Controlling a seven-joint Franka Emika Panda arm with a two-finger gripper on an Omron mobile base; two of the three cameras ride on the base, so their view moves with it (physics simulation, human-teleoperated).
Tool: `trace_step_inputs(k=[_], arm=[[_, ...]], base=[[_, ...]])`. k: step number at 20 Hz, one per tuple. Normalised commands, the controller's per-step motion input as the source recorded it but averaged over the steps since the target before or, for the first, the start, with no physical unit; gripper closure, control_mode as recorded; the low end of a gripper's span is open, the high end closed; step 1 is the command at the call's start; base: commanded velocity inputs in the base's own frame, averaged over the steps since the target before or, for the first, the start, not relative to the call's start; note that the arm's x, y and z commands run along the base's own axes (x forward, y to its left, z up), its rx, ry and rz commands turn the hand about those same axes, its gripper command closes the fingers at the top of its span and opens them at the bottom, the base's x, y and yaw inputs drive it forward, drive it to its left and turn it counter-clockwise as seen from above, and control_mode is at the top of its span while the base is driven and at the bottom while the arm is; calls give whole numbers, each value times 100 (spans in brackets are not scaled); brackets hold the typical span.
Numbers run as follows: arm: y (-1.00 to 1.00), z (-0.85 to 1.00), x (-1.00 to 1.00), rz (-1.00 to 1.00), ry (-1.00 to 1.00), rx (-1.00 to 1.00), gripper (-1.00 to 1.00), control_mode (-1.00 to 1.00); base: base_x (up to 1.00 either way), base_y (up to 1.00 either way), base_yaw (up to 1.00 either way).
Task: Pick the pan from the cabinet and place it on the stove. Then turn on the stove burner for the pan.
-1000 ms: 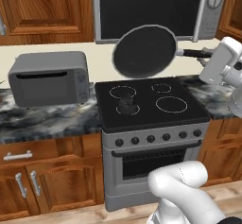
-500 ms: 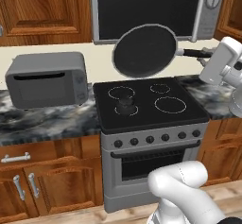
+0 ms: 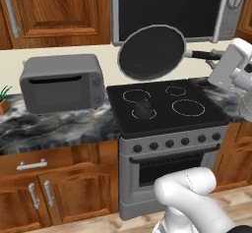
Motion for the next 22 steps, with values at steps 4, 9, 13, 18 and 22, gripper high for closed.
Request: trace_step_inputs(k=[4, 9, 13, 18, 22], arm=[[0, 0, 0, 0, 0, 0, 100, 100], [0, 0, 0, 0, 0, 0, 100, 100], [0, 0, 0, 0, 0, 0, 100, 100], [0, 0, 0, 0, 0, 0, 100, 100], [0, 0, 0, 0, 0, 0, 100, 100]], base=[[27, 50, 0], [44, 25, 1], [49, 5, 7], [27, 4, 14], [13, 8, 16]])
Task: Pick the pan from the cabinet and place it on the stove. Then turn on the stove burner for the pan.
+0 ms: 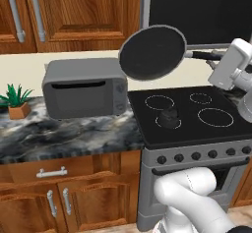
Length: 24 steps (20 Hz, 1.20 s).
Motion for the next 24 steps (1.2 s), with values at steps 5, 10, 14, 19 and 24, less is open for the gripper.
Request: trace_step_inputs(k=[5, 10, 14, 19, 24], arm=[[0, 0, 0, 0, 0, 0, 100, 100], [0, 0, 0, 0, 0, 0, 100, 100], [0, 0, 0, 0, 0, 0, 100, 100], [0, 0, 0, 0, 0, 0, 100, 100], [0, 0, 0, 0, 0, 0, 100, 100]], base=[[32, 12, 4], [29, 2, -1], [8, 3, -1], [4, 0, -6], [7, 6, -8]])
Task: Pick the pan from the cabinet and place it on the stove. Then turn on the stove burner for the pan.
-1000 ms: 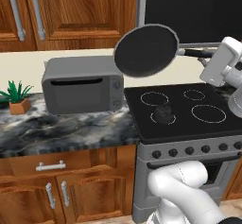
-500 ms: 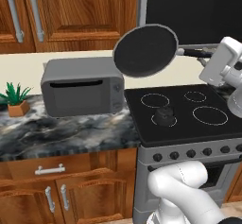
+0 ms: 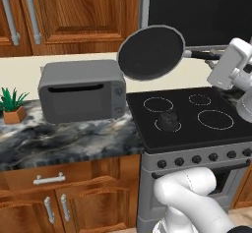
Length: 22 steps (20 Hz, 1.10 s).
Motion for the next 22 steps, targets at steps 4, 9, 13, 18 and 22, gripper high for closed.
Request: trace_step_inputs(k=[4, 9, 13, 18, 22], arm=[[0, 0, 0, 0, 0, 0, 100, 100], [0, 0, 0, 0, 0, 0, 100, 100], [0, 0, 0, 0, 0, 0, 100, 100], [0, 0, 0, 0, 0, 0, 100, 100], [0, 0, 0, 0, 0, 0, 100, 100]], base=[[20, 16, -3], [28, 23, 0], [28, 19, 0], [34, 20, 0], [37, 19, 0]])
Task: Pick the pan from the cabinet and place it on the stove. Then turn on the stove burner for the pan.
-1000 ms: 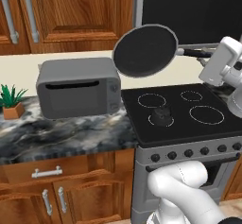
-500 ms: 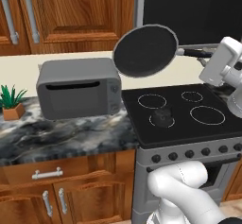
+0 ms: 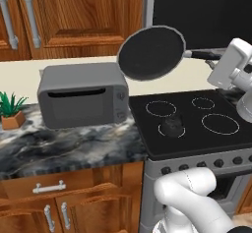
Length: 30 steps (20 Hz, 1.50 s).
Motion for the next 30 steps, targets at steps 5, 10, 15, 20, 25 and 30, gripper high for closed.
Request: trace_step_inputs(k=[5, 10, 15, 20, 25, 30], arm=[[0, 0, 0, 0, 0, 0, 100, 100], [0, 0, 0, 0, 0, 0, 100, 100], [0, 0, 0, 0, 0, 0, 100, 100], [0, 0, 0, 0, 0, 0, 100, 100], [0, 0, 0, 0, 0, 0, 100, 100], [0, 0, 0, 0, 0, 0, 100, 100]], base=[[34, 17, 0], [33, 18, 0], [31, 16, 0], [28, 15, 0], [28, 15, 0], [30, 16, 0]])
